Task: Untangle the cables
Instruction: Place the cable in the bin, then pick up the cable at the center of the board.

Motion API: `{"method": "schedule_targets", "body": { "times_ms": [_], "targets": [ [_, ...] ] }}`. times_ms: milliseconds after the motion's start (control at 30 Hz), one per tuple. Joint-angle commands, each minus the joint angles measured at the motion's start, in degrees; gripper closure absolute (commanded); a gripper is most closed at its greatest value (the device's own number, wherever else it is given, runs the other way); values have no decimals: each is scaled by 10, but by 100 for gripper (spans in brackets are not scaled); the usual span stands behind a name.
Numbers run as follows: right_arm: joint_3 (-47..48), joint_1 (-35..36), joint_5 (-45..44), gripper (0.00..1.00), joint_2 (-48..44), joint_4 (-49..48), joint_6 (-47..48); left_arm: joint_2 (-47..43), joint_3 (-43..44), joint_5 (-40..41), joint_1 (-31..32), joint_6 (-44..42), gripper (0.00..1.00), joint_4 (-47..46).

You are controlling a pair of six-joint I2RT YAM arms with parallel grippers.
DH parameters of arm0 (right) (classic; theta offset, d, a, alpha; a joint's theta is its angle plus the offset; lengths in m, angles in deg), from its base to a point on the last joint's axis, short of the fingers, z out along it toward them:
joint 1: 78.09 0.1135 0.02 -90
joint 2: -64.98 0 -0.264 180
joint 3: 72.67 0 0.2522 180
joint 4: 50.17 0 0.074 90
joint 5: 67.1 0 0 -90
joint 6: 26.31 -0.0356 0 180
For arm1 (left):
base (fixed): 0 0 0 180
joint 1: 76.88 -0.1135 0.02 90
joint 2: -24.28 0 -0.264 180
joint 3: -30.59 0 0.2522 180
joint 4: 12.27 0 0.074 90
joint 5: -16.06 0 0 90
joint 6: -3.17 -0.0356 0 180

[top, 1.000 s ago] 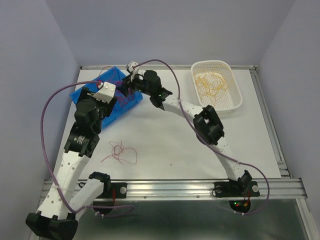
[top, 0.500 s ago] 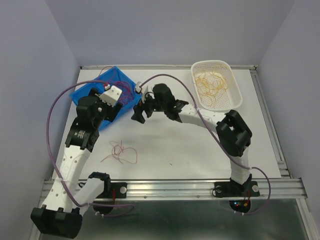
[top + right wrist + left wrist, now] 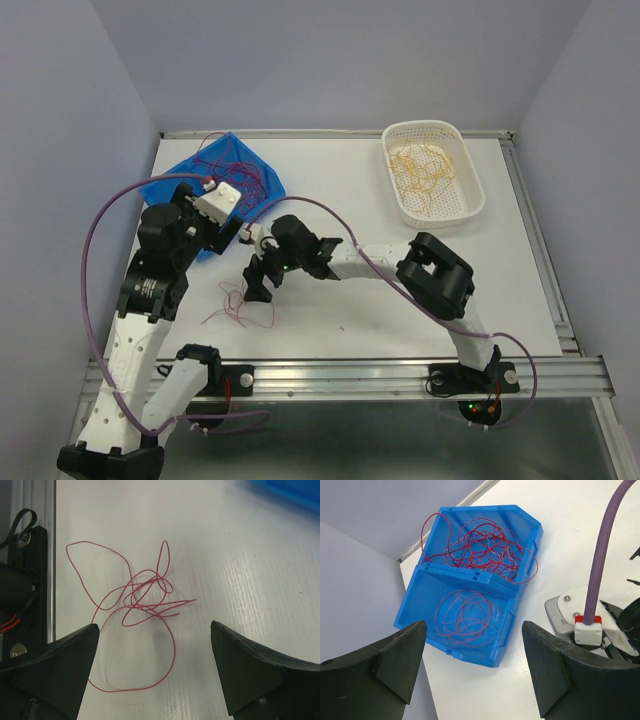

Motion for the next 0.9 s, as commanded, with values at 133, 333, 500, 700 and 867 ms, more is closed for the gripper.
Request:
{"method": "schedule_targets", "body": {
  "times_ms": [133, 333, 500, 700, 867],
  "targets": [
    [16, 8, -27, 4, 33, -77, -52, 1, 9, 13, -2, -15, 11, 0],
    [39, 22, -38, 11, 74, -86, -69, 5, 14, 51, -2, -12, 11, -7],
    [15, 24, -39, 64, 65, -141, -92, 5, 19, 43, -2, -9, 11, -6],
    [-109, 14, -113, 99, -46, -249, -95, 24, 10, -33, -5, -16, 12, -2],
    [-189, -6, -155, 99, -136, -275, -84, 52, -1, -119, -15, -18, 11, -13]
  ]
}}
